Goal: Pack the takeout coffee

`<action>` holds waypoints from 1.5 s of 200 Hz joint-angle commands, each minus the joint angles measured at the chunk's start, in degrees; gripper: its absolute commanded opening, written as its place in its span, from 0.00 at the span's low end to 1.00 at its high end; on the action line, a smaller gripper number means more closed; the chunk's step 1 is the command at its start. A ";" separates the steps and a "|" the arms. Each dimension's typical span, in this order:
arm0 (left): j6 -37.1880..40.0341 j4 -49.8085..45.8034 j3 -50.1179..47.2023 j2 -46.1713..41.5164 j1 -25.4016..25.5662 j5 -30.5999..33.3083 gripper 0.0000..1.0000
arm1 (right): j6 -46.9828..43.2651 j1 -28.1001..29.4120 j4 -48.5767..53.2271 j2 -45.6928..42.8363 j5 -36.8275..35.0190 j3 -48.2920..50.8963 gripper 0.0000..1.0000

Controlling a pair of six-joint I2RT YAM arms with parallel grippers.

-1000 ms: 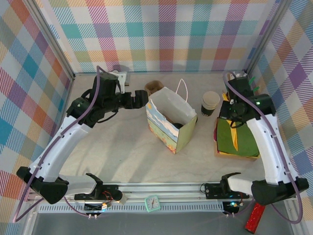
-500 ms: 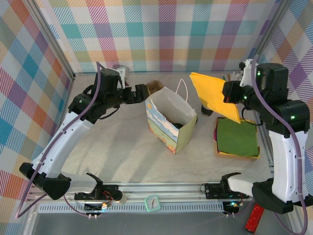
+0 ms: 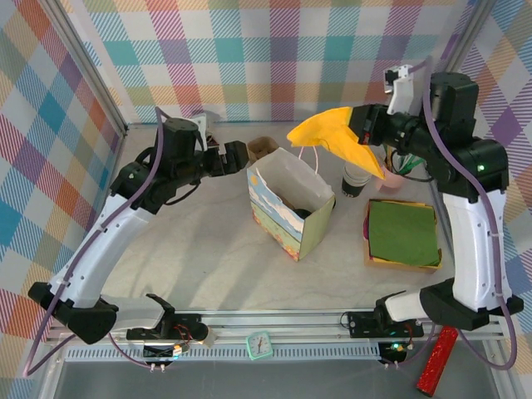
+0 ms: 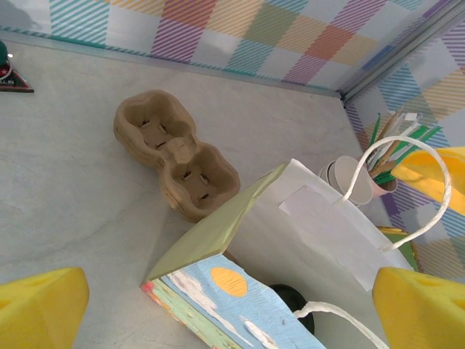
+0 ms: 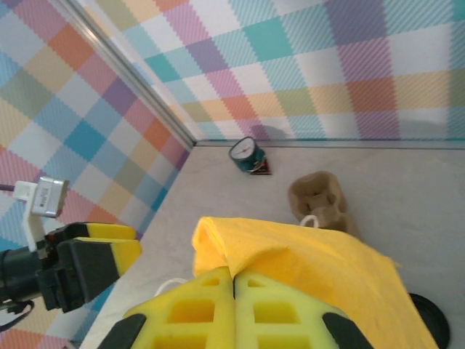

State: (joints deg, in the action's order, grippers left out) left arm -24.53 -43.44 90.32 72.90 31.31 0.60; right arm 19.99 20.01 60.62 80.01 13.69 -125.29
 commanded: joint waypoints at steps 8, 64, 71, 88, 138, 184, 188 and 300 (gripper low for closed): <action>-0.75 -1.03 -1.31 -2.00 -0.42 2.49 1.00 | 2.28 3.69 -4.83 2.95 1.73 -4.53 0.00; -1.20 -0.86 -2.16 -3.21 -0.55 3.64 1.00 | 3.12 8.79 -9.90 5.77 0.05 -9.50 0.00; -1.17 -0.79 -2.15 -3.21 -0.56 3.68 1.00 | 2.83 8.88 -10.58 5.73 0.17 -9.90 0.00; -1.46 -0.68 -2.25 -3.21 -0.64 3.68 1.00 | 2.61 8.99 -11.84 5.99 0.63 -10.80 0.00; -1.70 -0.62 -2.26 -3.47 -0.66 3.87 1.00 | 4.77 9.67 -11.97 5.76 2.61 -10.23 0.00; -1.92 -0.54 -2.43 -3.25 -0.72 3.88 1.00 | 9.15 11.31 -15.38 0.44 0.64 3.02 0.00; -1.99 -0.57 -2.39 -3.29 -0.72 3.87 1.00 | 9.20 11.43 -14.96 0.15 0.24 3.55 0.00; -2.11 -0.66 -3.27 -3.45 -0.70 3.71 1.00 | 18.03 14.10 -26.17 -6.92 -3.31 29.64 0.00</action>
State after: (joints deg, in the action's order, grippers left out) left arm -26.15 -43.79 88.09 70.96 30.98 3.77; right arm 34.96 33.78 40.21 74.74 12.10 -100.75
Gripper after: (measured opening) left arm 0.998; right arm 0.062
